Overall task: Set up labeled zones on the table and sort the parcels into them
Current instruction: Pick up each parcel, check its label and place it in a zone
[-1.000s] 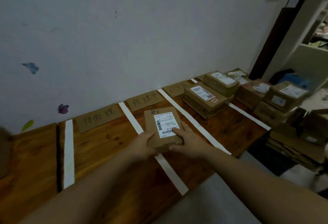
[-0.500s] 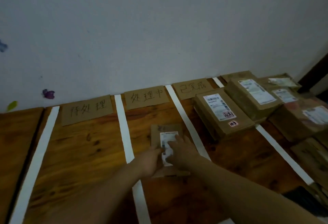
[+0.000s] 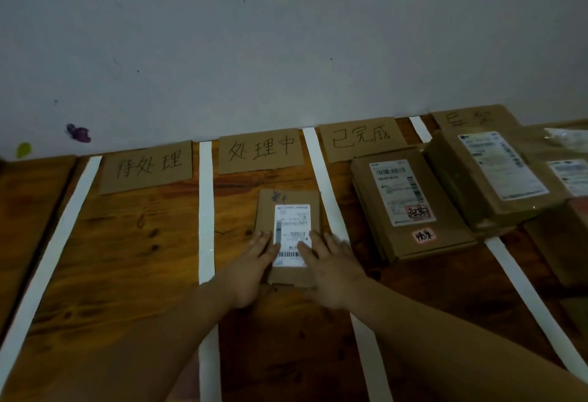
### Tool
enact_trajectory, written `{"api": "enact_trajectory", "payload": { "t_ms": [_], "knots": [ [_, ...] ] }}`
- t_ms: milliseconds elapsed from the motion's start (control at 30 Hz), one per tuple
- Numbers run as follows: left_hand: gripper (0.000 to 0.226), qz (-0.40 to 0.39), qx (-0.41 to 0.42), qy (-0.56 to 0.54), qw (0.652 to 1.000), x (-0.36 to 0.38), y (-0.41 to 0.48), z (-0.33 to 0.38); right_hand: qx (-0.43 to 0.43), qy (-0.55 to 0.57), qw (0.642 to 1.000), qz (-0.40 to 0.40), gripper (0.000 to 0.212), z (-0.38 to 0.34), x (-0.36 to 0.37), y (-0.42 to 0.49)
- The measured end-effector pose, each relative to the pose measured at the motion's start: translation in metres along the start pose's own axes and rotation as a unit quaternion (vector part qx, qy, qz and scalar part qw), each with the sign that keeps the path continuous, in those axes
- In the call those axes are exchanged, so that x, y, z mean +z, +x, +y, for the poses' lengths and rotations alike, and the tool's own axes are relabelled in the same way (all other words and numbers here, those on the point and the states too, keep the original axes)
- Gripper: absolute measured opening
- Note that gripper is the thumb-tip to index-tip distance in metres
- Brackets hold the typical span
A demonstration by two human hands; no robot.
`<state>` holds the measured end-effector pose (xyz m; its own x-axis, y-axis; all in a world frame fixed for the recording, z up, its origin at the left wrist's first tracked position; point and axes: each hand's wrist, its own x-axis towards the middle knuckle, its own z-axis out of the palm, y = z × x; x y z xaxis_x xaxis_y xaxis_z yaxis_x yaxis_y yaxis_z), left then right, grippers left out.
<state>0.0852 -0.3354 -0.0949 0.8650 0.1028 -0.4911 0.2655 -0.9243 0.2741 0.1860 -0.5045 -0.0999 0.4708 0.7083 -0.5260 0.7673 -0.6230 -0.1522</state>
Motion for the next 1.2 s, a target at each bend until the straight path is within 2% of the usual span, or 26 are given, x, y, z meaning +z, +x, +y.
{"api": "enact_trajectory", "payload": {
  "t_ms": [100, 300, 467, 600, 767, 867, 1000, 1200],
  "knots": [
    [0.081, 0.046, -0.027, -0.013, 0.998, -0.013, 0.026, 0.007, 0.033, 0.014, 0.998, 0.058, 0.077, 0.007, -0.013, 0.016],
    [0.085, 0.029, -0.054, -0.016, 0.998, -0.031, 0.023, 0.002, 0.058, 0.014, 0.998, 0.035, 0.081, 0.001, -0.033, 0.019],
    [0.084, 0.080, -0.135, -0.050, 0.986, -0.062, -0.039, -0.061, 0.003, -0.026, 0.996, 0.089, 0.077, -0.042, -0.078, 0.020],
    [0.082, 0.131, -0.214, -0.083, 0.964, -0.089, -0.130, -0.130, -0.041, -0.057, 0.991, 0.115, 0.073, -0.127, -0.127, 0.027],
    [0.083, 0.197, -0.292, -0.106, 0.930, -0.103, -0.265, -0.226, -0.095, -0.067, 0.984, 0.138, 0.074, -0.272, -0.161, 0.025],
    [0.080, 0.226, -0.316, -0.112, 0.915, -0.107, -0.342, -0.279, -0.114, -0.060, 0.982, 0.138, 0.079, -0.363, -0.166, 0.019],
    [0.080, 0.252, -0.344, -0.149, 0.892, -0.110, -0.429, -0.341, -0.155, -0.037, 0.977, 0.138, 0.074, -0.470, -0.168, 0.015],
    [0.082, 0.280, -0.379, -0.153, 0.869, -0.121, -0.507, -0.417, -0.211, -0.040, 0.966, 0.142, 0.073, -0.588, -0.184, 0.026]
  ]
}}
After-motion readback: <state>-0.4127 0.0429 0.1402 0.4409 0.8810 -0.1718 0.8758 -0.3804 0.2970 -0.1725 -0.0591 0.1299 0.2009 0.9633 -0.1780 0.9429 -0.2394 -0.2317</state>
